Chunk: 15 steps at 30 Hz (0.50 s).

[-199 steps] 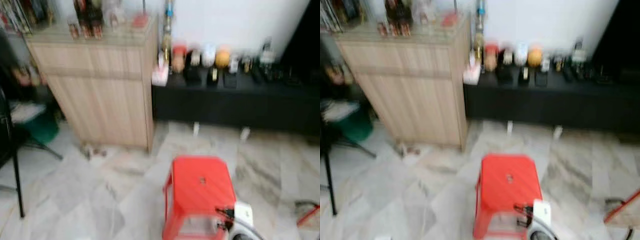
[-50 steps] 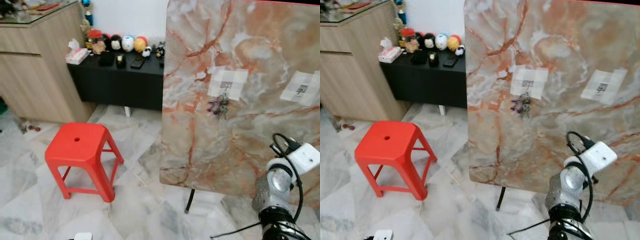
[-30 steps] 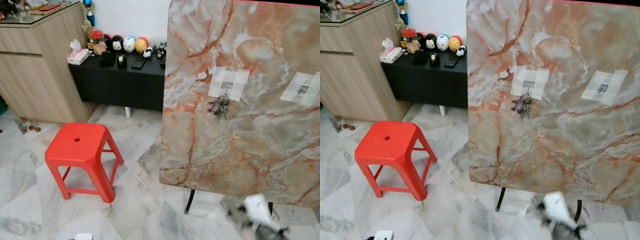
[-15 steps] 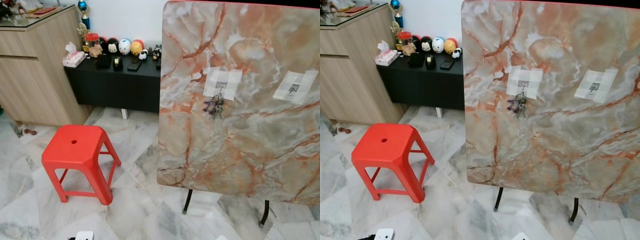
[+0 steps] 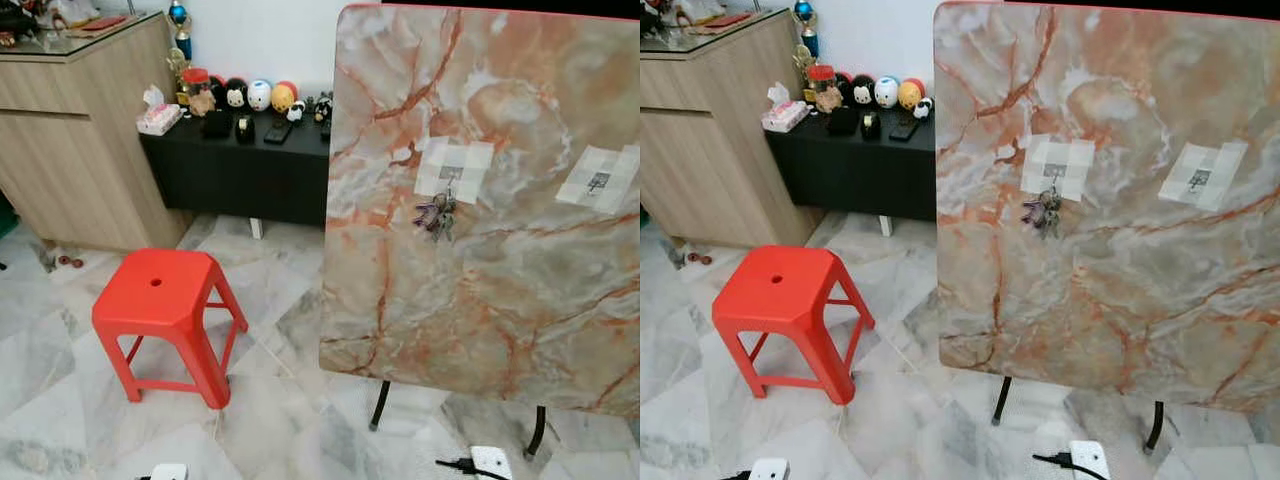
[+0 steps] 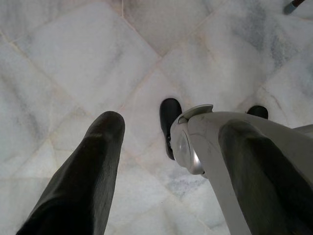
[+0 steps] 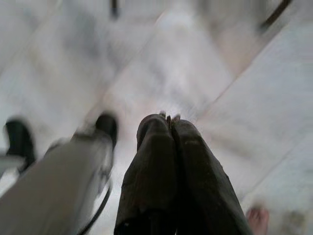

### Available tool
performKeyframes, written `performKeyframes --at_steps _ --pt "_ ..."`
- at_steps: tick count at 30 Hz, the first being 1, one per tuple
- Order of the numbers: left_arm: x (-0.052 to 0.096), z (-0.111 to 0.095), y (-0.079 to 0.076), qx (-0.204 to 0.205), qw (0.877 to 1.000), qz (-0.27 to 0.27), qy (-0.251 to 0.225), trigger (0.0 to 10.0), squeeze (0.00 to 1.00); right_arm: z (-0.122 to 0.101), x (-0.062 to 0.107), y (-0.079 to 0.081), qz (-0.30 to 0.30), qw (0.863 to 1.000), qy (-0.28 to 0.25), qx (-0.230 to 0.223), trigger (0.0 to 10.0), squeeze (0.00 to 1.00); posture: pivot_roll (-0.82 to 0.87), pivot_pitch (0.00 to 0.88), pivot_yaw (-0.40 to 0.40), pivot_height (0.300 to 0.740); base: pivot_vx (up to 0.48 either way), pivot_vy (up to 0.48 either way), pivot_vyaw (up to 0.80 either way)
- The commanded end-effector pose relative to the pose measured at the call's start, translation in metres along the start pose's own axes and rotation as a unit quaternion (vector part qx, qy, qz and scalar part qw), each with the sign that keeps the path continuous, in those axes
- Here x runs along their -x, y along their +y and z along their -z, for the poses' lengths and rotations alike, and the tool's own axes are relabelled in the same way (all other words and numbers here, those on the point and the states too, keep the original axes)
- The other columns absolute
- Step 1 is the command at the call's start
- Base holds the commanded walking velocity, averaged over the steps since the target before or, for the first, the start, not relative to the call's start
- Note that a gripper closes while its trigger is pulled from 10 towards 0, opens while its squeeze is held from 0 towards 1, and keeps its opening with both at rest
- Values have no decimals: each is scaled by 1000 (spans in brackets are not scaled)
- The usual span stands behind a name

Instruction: Hang keys on a hook

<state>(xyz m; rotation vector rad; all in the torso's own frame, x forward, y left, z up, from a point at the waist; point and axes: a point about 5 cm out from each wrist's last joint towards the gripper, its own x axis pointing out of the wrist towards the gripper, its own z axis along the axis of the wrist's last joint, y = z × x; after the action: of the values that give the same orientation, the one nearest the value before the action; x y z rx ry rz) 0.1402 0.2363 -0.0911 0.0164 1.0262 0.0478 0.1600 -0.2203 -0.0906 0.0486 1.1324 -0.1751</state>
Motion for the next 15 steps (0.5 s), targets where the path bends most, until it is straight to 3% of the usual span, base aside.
performKeyframes --at_steps 1,2,4,7,9,10,12,13,14,15 --pt "1 4 0 1 1000 -1 8 10000 0 -37 2 -7 33 995 -92 -17 10000 0 -13 0 -59 740 0 0 0" --pt "1 4 0 1 1000 -1 8 10000 0 -37 2 -7 33 995 -92 -17 10000 0 -13 0 -59 740 0 0 0" --pt "1 4 1 3 1000 -2 5 10000 0 -63 7 -14 58 983 -163 -55 10000 0 -16 0 -59 740 0 0 0" --pt "1 4 1 4 1000 -5 3 10000 0 -103 18 -20 104 959 -251 -84 10000 0 -16 0 -59 740 0 0 0" --pt "1 4 1 8 1000 -6 0 10000 0 -116 23 -25 130 949 -275 -84 10000 0 -17 0 -61 740 0 0 0" --pt "1 4 1 11 1000 -6 -2 10000 0 -131 29 -27 137 936 -307 -100 10000 0 -18 0 -60 740 0 0 0" --pt "1 4 1 10 1000 -6 -2 10000 0 -138 32 -28 147 928 -325 -106 10000 0 -17 0 -60 740 0 0 0" --pt "1 4 1 9 1000 -7 -2 10000 0 -150 39 -31 155 913 -356 -127 10000 0 -16 0 -61 740 0 0 0" --pt "1 4 1 9 1000 -7 -2 10000 0 -150 39 -31 155 913 -356 -127 10000 0 -16 0 -61 740 0 0 0" --pt "1 4 1 10 1000 -8 -3 10000 0 -160 45 -32 159 899 -383 -140 10000 0 -16 0 -61 740 0 0 0"
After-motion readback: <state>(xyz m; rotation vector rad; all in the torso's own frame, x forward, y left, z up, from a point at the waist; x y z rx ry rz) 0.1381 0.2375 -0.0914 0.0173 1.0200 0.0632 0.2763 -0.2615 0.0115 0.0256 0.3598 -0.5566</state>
